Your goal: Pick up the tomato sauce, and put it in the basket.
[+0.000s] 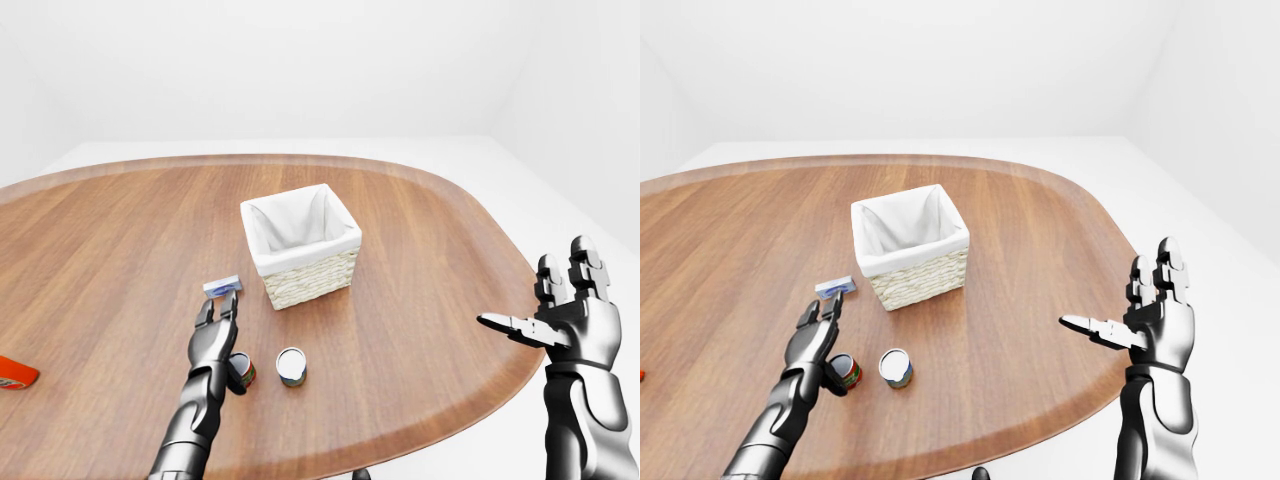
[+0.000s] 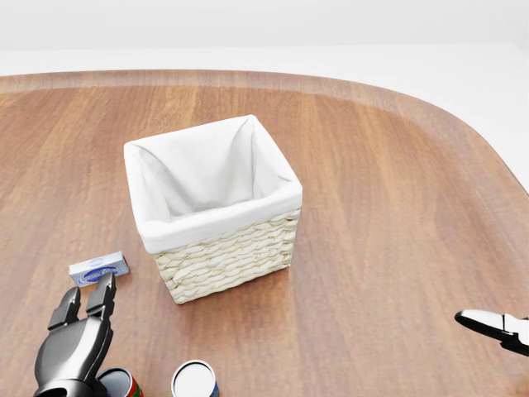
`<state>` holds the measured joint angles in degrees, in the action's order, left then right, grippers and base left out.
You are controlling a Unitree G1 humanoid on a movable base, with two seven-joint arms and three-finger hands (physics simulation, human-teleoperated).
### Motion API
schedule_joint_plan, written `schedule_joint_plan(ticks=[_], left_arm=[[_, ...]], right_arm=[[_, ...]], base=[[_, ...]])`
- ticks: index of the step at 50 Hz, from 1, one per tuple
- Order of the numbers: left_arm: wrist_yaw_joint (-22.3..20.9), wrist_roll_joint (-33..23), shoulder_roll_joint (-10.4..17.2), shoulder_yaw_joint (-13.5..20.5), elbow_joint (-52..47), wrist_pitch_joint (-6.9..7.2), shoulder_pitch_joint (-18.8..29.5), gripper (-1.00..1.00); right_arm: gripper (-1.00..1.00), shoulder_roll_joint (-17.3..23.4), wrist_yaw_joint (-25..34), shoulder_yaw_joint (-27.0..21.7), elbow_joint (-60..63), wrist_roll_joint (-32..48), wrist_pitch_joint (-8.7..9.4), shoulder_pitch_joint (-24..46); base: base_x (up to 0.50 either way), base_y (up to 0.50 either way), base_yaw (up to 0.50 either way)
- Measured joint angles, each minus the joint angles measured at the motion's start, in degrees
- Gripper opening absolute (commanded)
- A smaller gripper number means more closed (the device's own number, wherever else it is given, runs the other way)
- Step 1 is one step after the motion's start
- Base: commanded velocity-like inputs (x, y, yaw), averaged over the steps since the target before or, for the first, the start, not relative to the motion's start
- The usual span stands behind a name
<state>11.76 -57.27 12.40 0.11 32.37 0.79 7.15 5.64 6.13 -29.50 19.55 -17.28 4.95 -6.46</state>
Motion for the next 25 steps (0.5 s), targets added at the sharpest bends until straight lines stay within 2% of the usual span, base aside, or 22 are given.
schedule_joint_plan(ticks=[12,25], left_arm=[[2.8,0.2,0.2,-0.9,5.5,-0.02,1.6,1.0],[2.0,-1.9,0.3,-1.9,6.1,-0.09,1.9,1.0]], right_arm=[[1.0,0.1,0.1,-0.1,-0.4,-0.1,-0.3,0.0],[1.0,0.1,0.2,-0.1,-0.8,-0.2,-0.79,0.0]], base=[[0.0,0.0,0.0],[0.0,0.0,0.0]])
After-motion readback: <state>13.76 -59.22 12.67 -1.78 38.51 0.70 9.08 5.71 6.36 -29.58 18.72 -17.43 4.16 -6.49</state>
